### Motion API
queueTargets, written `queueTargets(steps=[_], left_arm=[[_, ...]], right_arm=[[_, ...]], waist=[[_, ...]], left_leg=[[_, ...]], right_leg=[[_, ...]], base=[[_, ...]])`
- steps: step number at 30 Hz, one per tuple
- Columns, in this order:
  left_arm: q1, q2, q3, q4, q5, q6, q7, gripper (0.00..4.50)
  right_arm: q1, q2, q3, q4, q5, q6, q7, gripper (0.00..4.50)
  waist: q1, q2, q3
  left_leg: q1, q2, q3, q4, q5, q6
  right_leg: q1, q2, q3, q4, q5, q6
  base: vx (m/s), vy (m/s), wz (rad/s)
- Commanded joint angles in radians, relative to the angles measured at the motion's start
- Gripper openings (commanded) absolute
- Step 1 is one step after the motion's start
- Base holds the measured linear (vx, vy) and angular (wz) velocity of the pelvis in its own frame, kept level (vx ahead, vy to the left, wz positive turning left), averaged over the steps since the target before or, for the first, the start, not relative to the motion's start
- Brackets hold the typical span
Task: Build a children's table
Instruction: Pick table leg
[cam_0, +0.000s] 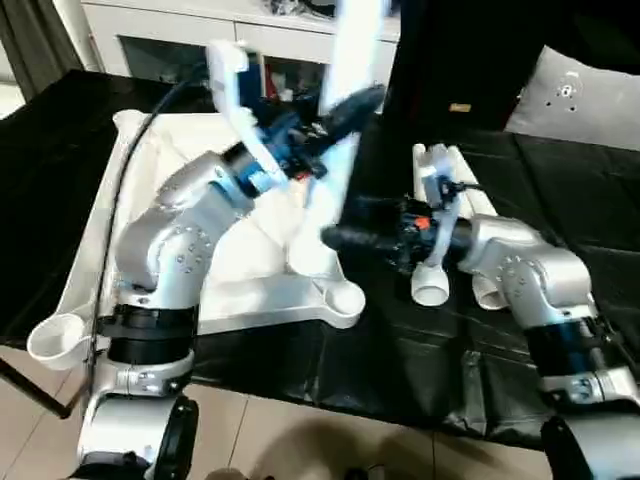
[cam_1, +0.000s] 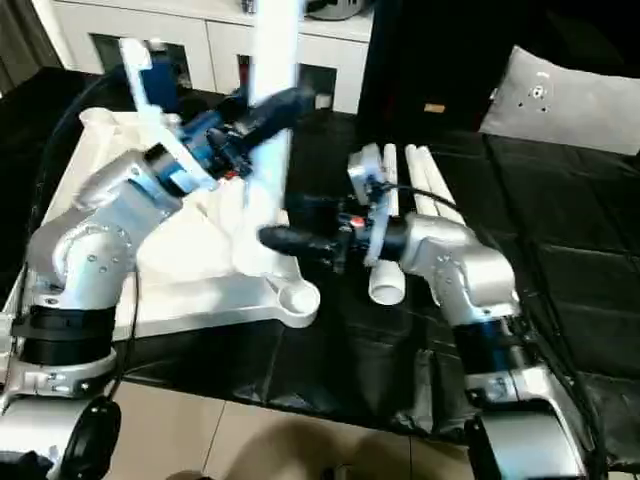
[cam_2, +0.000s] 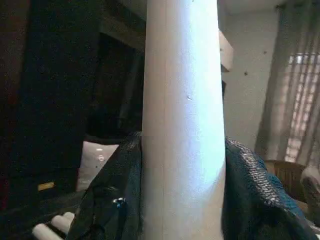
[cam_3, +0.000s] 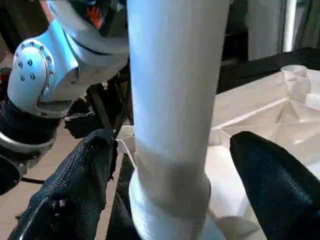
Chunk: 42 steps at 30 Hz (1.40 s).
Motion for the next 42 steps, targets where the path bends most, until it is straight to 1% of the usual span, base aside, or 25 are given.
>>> queueTargets(steps=[1, 2, 5, 9, 10, 12, 13, 17, 18, 20, 22, 23, 24, 27, 28, 29, 30, 32, 35, 36, 38, 41, 42], left_arm=[[0.006, -0.002, -0.011, -0.026, 0.001, -0.001, -0.011, 1.80], [0.010, -0.003, -0.018, -0.030, 0.003, -0.001, -0.014, 1.80], [0.018, -0.005, -0.038, -0.037, 0.011, -0.006, -0.022, 1.80], [0.020, -0.007, -0.047, -0.040, 0.012, -0.008, -0.025, 1.80], [0.022, -0.008, -0.053, -0.043, 0.011, -0.008, -0.029, 1.80], [0.025, -0.010, -0.058, -0.045, 0.013, -0.008, -0.032, 1.80], [0.027, -0.013, -0.065, -0.045, 0.017, -0.011, -0.032, 1.80], [0.029, -0.017, -0.072, -0.045, 0.021, -0.017, -0.028, 1.80], [0.029, -0.017, -0.073, -0.045, 0.021, -0.017, -0.028, 1.80], [0.028, -0.017, -0.075, -0.044, 0.023, -0.019, -0.030, 1.80], [0.028, -0.016, -0.077, -0.042, 0.026, -0.021, -0.030, 1.80], [0.027, -0.016, -0.078, -0.042, 0.027, -0.022, -0.030, 1.80], [0.027, -0.016, -0.079, -0.041, 0.030, -0.023, -0.030, 1.80], [0.028, -0.016, -0.079, -0.041, 0.032, -0.024, -0.031, 1.80], [0.028, -0.015, -0.079, -0.040, 0.032, -0.024, -0.032, 1.79], [0.028, -0.014, -0.080, -0.040, 0.032, -0.024, -0.033, 1.79], [0.027, -0.013, -0.080, -0.039, 0.033, -0.025, -0.034, 1.79], [0.027, -0.014, -0.079, -0.038, 0.033, -0.025, -0.034, 1.79], [0.029, -0.014, -0.081, -0.039, 0.033, -0.027, -0.034, 1.79], [0.029, -0.014, -0.082, -0.039, 0.033, -0.028, -0.034, 1.79], [0.029, -0.013, -0.082, -0.038, 0.034, -0.030, -0.035, 1.79], [0.031, -0.014, -0.083, -0.039, 0.038, -0.030, -0.037, 1.79], [0.031, -0.014, -0.083, -0.039, 0.038, -0.030, -0.037, 1.79]], right_arm=[[-0.016, 0.003, 0.004, -0.001, -0.003, -0.001, 0.003, 3.90], [-0.020, 0.008, 0.005, 0.004, -0.002, -0.002, 0.002, 3.90], [-0.028, 0.020, 0.009, 0.017, -0.002, -0.006, -0.002, 3.90], [-0.032, 0.030, 0.008, 0.028, -0.004, -0.011, -0.007, 3.90], [-0.033, 0.035, 0.004, 0.032, -0.003, -0.012, -0.007, 3.90], [-0.033, 0.039, 0.001, 0.034, 0.000, -0.013, -0.006, 3.90], [-0.034, 0.043, -0.001, 0.036, 0.002, -0.012, -0.003, 3.90], [-0.036, 0.049, -0.002, 0.050, -0.002, -0.013, -0.003, 3.90], [-0.036, 0.050, -0.001, 0.053, -0.002, -0.012, -0.004, 3.73], [-0.037, 0.051, 0.001, 0.064, -0.006, -0.015, -0.003, 3.54], [-0.036, 0.051, 0.002, 0.072, -0.010, -0.016, -0.002, 3.30], [-0.036, 0.051, 0.002, 0.074, -0.011, -0.016, -0.001, 3.30], [-0.035, 0.049, 0.003, 0.076, -0.012, -0.013, 0.003, 3.13], [-0.035, 0.047, 0.003, 0.079, -0.012, -0.011, 0.006, 3.04], [-0.036, 0.046, 0.004, 0.081, -0.011, -0.010, 0.009, 2.82], [-0.036, 0.045, 0.004, 0.082, -0.010, -0.009, 0.011, 2.74], [-0.034, 0.042, 0.007, 0.084, -0.011, -0.006, 0.016, 2.70], [-0.029, 0.039, 0.010, 0.081, -0.013, -0.005, 0.018, 2.54], [-0.022, 0.038, 0.014, 0.077, -0.016, -0.003, 0.019, 2.41], [-0.020, 0.039, 0.016, 0.076, -0.017, -0.003, 0.019, 2.24], [-0.018, 0.040, 0.019, 0.075, -0.022, -0.005, 0.018, 2.05], [-0.014, 0.042, 0.024, 0.075, -0.030, -0.011, 0.014, 1.99], [-0.014, 0.042, 0.024, 0.075, -0.030, -0.011, 0.014, 1.99]], waist=[[0.005, -0.003, -0.073], [0.005, -0.002, -0.073], [0.005, -0.004, -0.074], [0.004, -0.002, -0.074], [0.004, -0.001, -0.073], [0.004, -0.002, -0.073], [0.005, 0.000, -0.073], [0.004, -0.001, -0.074], [0.004, -0.001, -0.074], [0.004, -0.003, -0.074], [0.004, -0.003, -0.074], [0.004, -0.002, -0.075], [0.004, -0.002, -0.074], [0.004, -0.002, -0.074], [0.004, -0.001, -0.075], [0.004, -0.002, -0.074], [0.004, 0.000, -0.076], [0.004, -0.002, -0.075], [0.004, -0.001, -0.075], [0.004, -0.002, -0.075], [0.003, -0.002, -0.075], [0.004, -0.004, -0.076], [0.005, -0.003, -0.075]], left_leg=[[-0.018, 0.000, 0.027, -0.067, -0.030, 0.045], [-0.017, 0.000, 0.027, -0.067, -0.030, 0.044], [-0.018, 0.000, 0.027, -0.067, -0.028, 0.043], [-0.017, 0.000, 0.027, -0.067, -0.030, 0.041], [-0.017, 0.000, 0.027, -0.068, -0.036, 0.039], [-0.017, -0.001, 0.028, -0.068, -0.039, 0.038], [-0.017, 0.000, 0.027, -0.068, -0.037, 0.037], [-0.017, 0.000, 0.027, -0.068, -0.034, 0.036], [-0.017, 0.000, 0.027, -0.068, -0.032, 0.036], [-0.018, -0.001, 0.027, -0.067, -0.028, 0.038], [-0.018, 0.000, 0.027, -0.067, -0.023, 0.039], [-0.018, 0.000, 0.027, -0.067, -0.024, 0.040], [-0.017, 0.000, 0.027, -0.067, -0.025, 0.040], [-0.017, 0.000, 0.027, -0.067, -0.028, 0.041], [-0.017, 0.000, 0.027, -0.067, -0.027, 0.040], [-0.017, 0.000, 0.027, -0.067, -0.028, 0.040], [-0.017, 0.000, 0.027, -0.067, -0.023, 0.039], [-0.018, 0.000, 0.027, -0.067, -0.022, 0.042], [-0.017, 0.000, 0.027, -0.067, -0.027, 0.041], [-0.017, 0.000, 0.027, -0.067, -0.027, 0.041], [-0.017, -0.001, 0.027, -0.066, -0.024, 0.042], [-0.017, -0.001, 0.028, -0.066, -0.024, 0.041], [-0.018, 0.000, 0.027, -0.066, -0.021, 0.041]], right_leg=[[0.089, -0.053, 0.039, -0.068, -0.176, -0.185], [0.089, -0.053, 0.039, -0.068, -0.174, -0.186], [0.090, -0.053, 0.038, -0.067, -0.169, -0.186], [0.089, -0.053, 0.038, -0.068, -0.171, -0.184], [0.089, -0.053, 0.038, -0.068, -0.180, -0.182], [0.089, -0.053, 0.039, -0.070, -0.189, -0.177], [0.089, -0.053, 0.038, -0.069, -0.186, -0.178], [0.090, -0.053, 0.038, -0.068, -0.174, -0.181], [0.090, -0.053, 0.038, -0.068, -0.172, -0.183], [0.091, -0.053, 0.038, -0.068, -0.167, -0.183], [0.090, -0.053, 0.038, -0.067, -0.161, -0.184], [0.090, -0.053, 0.038, -0.066, -0.160, -0.185], [0.090, -0.053, 0.038, -0.066, -0.160, -0.185], [0.090, -0.053, 0.038, -0.068, -0.165, -0.185], [0.090, -0.053, 0.038, -0.067, -0.162, -0.185], [0.090, -0.053, 0.038, -0.067, -0.162, -0.185], [0.091, -0.053, 0.038, -0.066, -0.155, -0.187], [0.091, -0.053, 0.038, -0.066, -0.151, -0.188], [0.091, -0.053, 0.038, -0.066, -0.161, -0.187], [0.091, -0.053, 0.038, -0.067, -0.160, -0.187], [0.091, -0.052, 0.038, -0.066, -0.155, -0.187], [0.091, -0.053, 0.038, -0.067, -0.161, -0.185], [0.091, -0.053, 0.038, -0.065, -0.158, -0.185]], base=[[0.000, 0.000, 0.00], [0.000, 0.000, 0.00], [0.000, 0.000, 0.00], [0.000, 0.000, 0.00], [0.000, 0.000, 0.00], [0.000, 0.000, 0.00], [0.000, 0.000, 0.00], [0.000, 0.000, 0.00], [0.000, 0.000, 0.00], [0.000, 0.000, 0.00], [0.000, 0.000, 0.00], [0.000, 0.000, 0.00], [0.000, 0.000, 0.00], [0.000, 0.000, 0.00], [0.000, 0.000, 0.00], [0.000, 0.000, 0.00], [0.000, 0.000, 0.00], [0.000, 0.000, 0.00], [0.000, 0.000, 0.00], [0.000, 0.000, 0.00], [0.000, 0.000, 0.00], [0.000, 0.000, 0.00], [0.000, 0.000, 0.00]])
